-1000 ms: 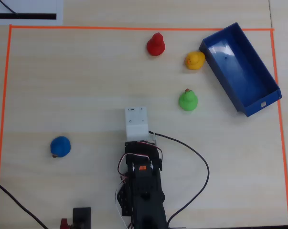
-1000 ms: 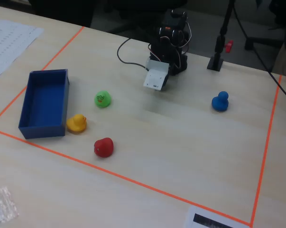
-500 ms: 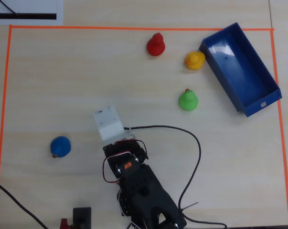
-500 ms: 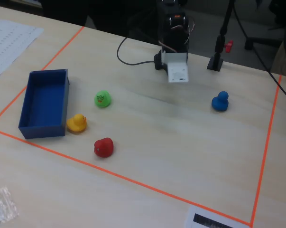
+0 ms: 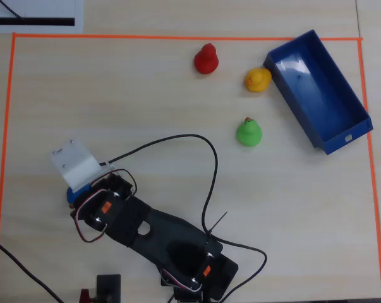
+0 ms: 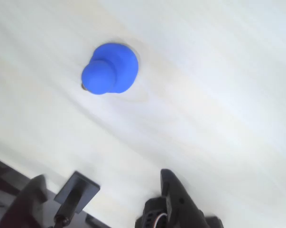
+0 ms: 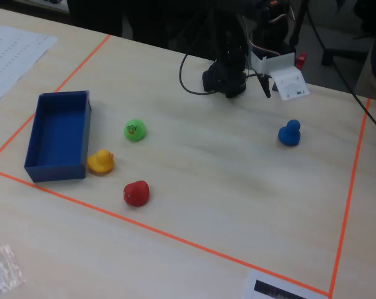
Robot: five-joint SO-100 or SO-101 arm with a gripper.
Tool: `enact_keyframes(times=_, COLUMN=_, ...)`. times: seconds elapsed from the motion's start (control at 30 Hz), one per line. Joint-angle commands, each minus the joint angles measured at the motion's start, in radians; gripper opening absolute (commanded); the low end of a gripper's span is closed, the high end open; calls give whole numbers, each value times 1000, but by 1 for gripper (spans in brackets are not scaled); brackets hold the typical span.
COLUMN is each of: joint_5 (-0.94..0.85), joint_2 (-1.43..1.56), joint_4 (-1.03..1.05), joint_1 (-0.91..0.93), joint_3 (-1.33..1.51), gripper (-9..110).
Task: Grasp blue duck and put it into box.
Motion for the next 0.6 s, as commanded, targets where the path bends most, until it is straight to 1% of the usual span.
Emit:
enact_keyframes(times=0.0, joint_5=0, joint_2=-100, joint_4=-55, joint_1=-3, joint_3=-63, gripper=37)
enact_keyframes(times=0.17, joint_5=-11, joint_2=-167, joint_4=-166, joint_1=35, joint_3=9, gripper=39)
enact_keyframes(times=0.4, joint_5=71, joint_2=-290, joint_4=-311, joint_1=12, joint_3=11, gripper=39)
enact_keyframes(times=0.57, joint_5=127, joint_2=-342, joint_4=-365, joint_1=-8, joint_3=9, gripper=38)
